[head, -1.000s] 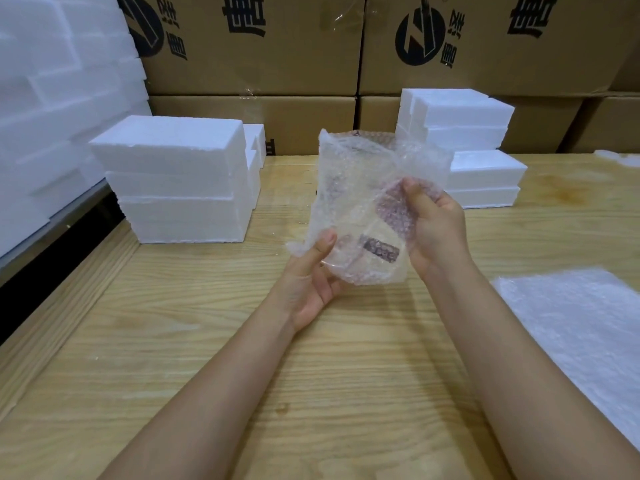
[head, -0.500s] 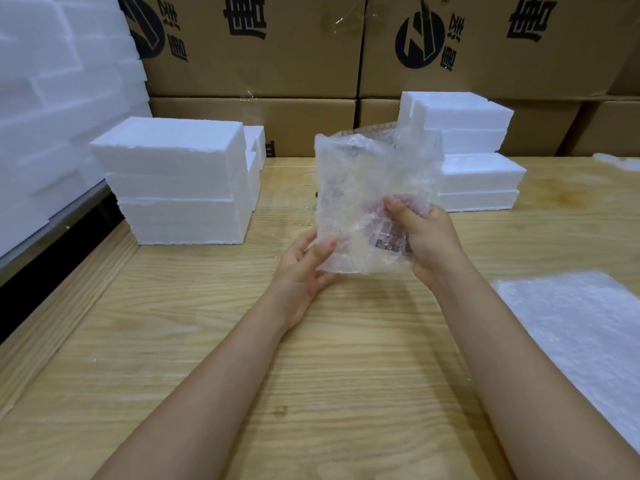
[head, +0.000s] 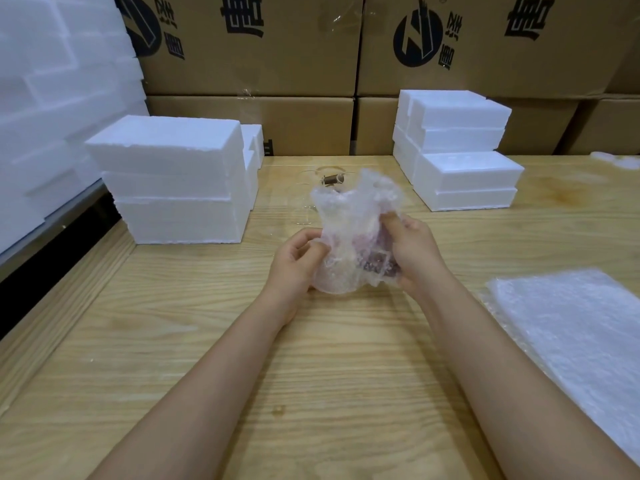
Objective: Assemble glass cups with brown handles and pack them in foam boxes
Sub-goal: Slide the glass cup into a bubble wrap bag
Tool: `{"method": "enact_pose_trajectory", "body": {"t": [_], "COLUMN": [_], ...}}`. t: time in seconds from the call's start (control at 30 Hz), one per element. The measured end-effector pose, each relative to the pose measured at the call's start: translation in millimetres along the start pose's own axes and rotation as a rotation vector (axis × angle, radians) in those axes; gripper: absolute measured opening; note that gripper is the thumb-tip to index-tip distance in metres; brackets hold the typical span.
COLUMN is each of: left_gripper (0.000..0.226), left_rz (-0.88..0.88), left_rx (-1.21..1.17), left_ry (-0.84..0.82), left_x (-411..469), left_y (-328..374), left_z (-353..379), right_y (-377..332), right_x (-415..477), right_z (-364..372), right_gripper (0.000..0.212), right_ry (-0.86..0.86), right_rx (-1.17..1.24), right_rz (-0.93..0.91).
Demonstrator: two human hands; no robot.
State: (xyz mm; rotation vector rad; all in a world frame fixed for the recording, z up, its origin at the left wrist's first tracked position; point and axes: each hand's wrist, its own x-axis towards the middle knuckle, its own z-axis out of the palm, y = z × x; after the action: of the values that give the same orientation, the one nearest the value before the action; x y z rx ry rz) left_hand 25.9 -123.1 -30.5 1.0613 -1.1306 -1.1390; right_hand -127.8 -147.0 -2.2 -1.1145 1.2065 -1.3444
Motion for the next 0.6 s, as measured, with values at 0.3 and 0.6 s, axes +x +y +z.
{"method": "enact_pose_trajectory", "body": {"t": [0.3,0.6], "left_gripper": [0.017,0.041], "left_rz": [0.086,0.134], "left_rx": [0.039,-0.068], "left_ry": [-0.030,-0.175], "left_x": [-9.2,-13.2], "left_y": [0.2,5.9], "left_z": [9.5,10.9], "right_y": [2.3,-5.0], "right_x": [-1.3,-8.6], "right_z": [4.8,8.7], "right_gripper": [0.030,0.028], "right_ry": [-0.132,-0.278], "right_rx": [-0.499,-0.783], "right_rz": [-0.054,0.002]}}
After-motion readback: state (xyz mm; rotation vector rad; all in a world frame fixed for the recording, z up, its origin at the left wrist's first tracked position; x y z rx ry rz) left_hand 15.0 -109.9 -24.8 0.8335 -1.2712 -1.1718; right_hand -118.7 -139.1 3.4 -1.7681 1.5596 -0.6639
